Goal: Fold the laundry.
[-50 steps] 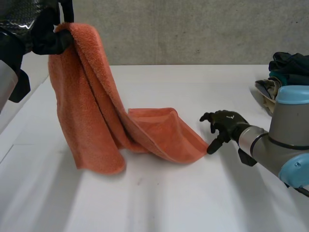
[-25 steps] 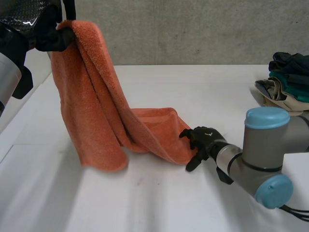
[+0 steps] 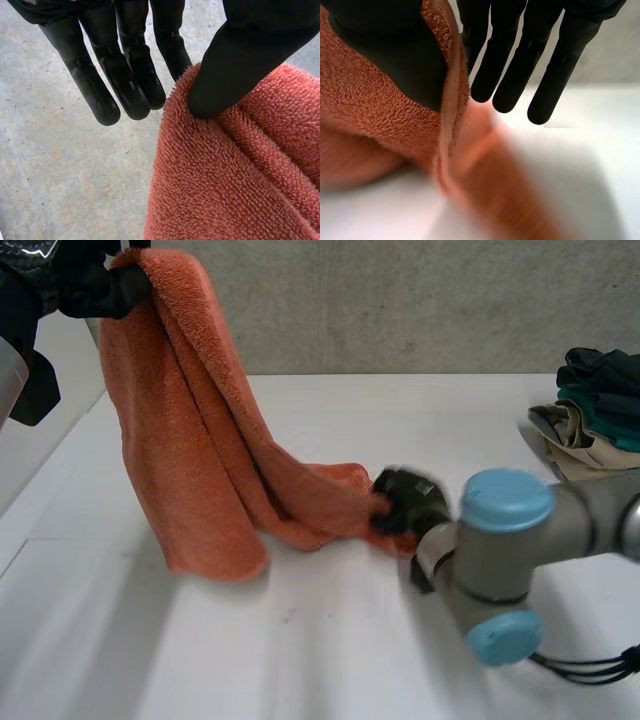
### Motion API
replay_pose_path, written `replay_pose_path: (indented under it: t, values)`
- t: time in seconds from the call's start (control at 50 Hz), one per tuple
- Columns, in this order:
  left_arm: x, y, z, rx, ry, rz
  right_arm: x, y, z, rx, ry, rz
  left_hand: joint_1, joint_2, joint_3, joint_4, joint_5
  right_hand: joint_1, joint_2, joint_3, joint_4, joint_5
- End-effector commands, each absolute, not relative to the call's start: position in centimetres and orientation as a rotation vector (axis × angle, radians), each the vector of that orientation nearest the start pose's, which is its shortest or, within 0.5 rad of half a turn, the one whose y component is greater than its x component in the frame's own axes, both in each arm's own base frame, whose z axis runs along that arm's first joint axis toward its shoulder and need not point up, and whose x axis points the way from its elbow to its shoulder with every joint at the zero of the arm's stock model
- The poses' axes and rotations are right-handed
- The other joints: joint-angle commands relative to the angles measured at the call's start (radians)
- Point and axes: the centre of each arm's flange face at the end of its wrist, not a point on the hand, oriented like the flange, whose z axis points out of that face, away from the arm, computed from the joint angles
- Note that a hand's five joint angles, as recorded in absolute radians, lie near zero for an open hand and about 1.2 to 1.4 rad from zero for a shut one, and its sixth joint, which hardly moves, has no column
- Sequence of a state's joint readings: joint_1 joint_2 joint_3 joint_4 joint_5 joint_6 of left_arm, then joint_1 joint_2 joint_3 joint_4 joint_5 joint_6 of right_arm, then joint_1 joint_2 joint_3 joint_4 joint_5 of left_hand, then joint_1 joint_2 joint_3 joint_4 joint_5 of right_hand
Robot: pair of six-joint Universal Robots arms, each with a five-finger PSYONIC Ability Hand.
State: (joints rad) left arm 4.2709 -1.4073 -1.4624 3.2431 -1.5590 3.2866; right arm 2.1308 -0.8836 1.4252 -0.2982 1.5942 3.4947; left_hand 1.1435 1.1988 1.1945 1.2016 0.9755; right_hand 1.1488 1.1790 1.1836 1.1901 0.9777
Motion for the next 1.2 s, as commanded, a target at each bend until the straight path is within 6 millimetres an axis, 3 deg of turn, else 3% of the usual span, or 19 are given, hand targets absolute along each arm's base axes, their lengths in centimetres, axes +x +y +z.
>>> replay_pose_path:
  t: [0.02,0.08,0.12,0.18,0.24,0.34,0.44,0.46,0.52,0.6,0.64,0.68,0.72,0.8,0.88,0.96,1.0,1.14,1.2]
  values:
    - [-23.7,-20.2,39.3,0.574,1.888,-2.73,24.7,-33.2,21.6,-0.374,2.04,-2.008,0.253,0.197,0.202,0.195,0.246,0.248,0.217,0.213,0.206,0.244]
    - [-23.2,-20.5,37.9,0.6,1.959,-2.635,23.8,-33.2,24.2,-0.634,2.014,-2.119,0.253,0.197,0.202,0.195,0.246,0.248,0.217,0.213,0.206,0.244]
    - [-22.8,-20.8,37.2,0.608,1.992,-2.575,23.8,-31.7,26.1,-0.917,2.009,-2.128,0.253,0.197,0.202,0.195,0.246,0.248,0.217,0.213,0.206,0.244]
    - [-22.0,-21.3,35.3,0.642,2.08,-2.414,23.3,-29.4,29.6,-1.14,2.032,-2.134,0.253,0.197,0.202,0.195,0.246,0.248,0.217,0.213,0.206,0.244]
    - [-21.6,-21.8,33.0,0.718,2.158,-2.253,22.8,-28.2,31.0,-1.223,2.082,-2.066,0.253,0.197,0.202,0.195,0.246,0.248,0.217,0.213,0.206,0.244]
    - [-22.3,-23.7,28.5,0.896,2.253,-2.019,22.8,-28.3,31.2,-1.266,2.133,-2.007,0.253,0.197,0.202,0.195,0.246,0.248,0.217,0.213,0.206,0.244]
    - [-23.2,-26.5,25.9,0.97,2.261,-1.936,23.3,-30.5,28.4,-1.402,2.229,-1.927,0.253,0.197,0.202,0.195,0.246,0.248,0.217,0.213,0.206,0.244]
    - [-23.8,-28.3,25.5,0.955,2.238,-1.96,23.4,-31.1,28.1,-1.411,2.242,-1.931,0.253,0.197,0.202,0.195,0.246,0.248,0.217,0.213,0.206,0.244]
    - [-24.6,-31.1,25.7,0.924,2.173,-2.037,24.3,-33.4,27.8,-1.397,2.259,-2.009,0.253,0.197,0.202,0.195,0.246,0.248,0.217,0.213,0.206,0.244]
    - [-26.3,-36.3,29.7,0.802,1.856,-2.354,25.6,-37.3,29.4,-1.221,2.146,-2.328,0.253,0.197,0.202,0.195,0.246,0.248,0.217,0.213,0.206,0.244]
    - [-26.8,-37.5,31.5,0.753,1.702,-2.477,26.3,-39.1,32.3,-1.027,1.929,-2.608,0.253,0.197,0.202,0.195,0.246,0.248,0.217,0.213,0.206,0.244]
    - [-26.8,-38.6,34.6,0.651,1.448,-2.635,26.4,-39.9,34.4,-0.886,1.752,-2.773,0.253,0.197,0.202,0.195,0.246,0.248,0.217,0.213,0.206,0.244]
    - [-26.7,-38.9,36.2,0.588,1.303,-2.712,26.7,-40.3,36.7,-0.732,1.494,-2.937,0.253,0.197,0.202,0.195,0.246,0.248,0.217,0.213,0.206,0.244]
    - [-27.1,-38.8,37.4,0.517,1.119,-2.813,26.7,-40.0,38.3,-0.594,1.286,-3.041,0.253,0.197,0.202,0.195,0.246,0.248,0.217,0.213,0.206,0.244]
    - [-27.0,-38.2,35.9,0.531,1.208,-2.782,26.8,-39.9,36.8,-0.609,1.353,-2.987,0.253,0.197,0.202,0.195,0.246,0.248,0.217,0.213,0.206,0.244]
    - [-26.5,-37.4,32.1,0.587,1.432,-2.687,26.3,-39.3,33.8,-0.677,1.509,-2.875,0.253,0.197,0.202,0.195,0.246,0.248,0.217,0.213,0.206,0.244]
    - [-26.3,-36.7,29.1,0.632,1.591,-2.6,26.1,-38.8,32.6,-0.721,1.58,-2.82,0.253,0.197,0.202,0.195,0.246,0.248,0.217,0.213,0.206,0.244]
    - [-24.8,-32.8,19.5,0.754,2.051,-2.231,25.4,-35.6,23.5,-0.971,1.985,-2.36,0.253,0.197,0.202,0.195,0.246,0.248,0.217,0.213,0.206,0.244]
    - [-24.2,-31.0,17.1,0.792,2.166,-2.104,24.7,-33.8,19.7,-1.049,2.125,-2.148,0.253,0.197,0.202,0.195,0.246,0.248,0.217,0.213,0.206,0.244]
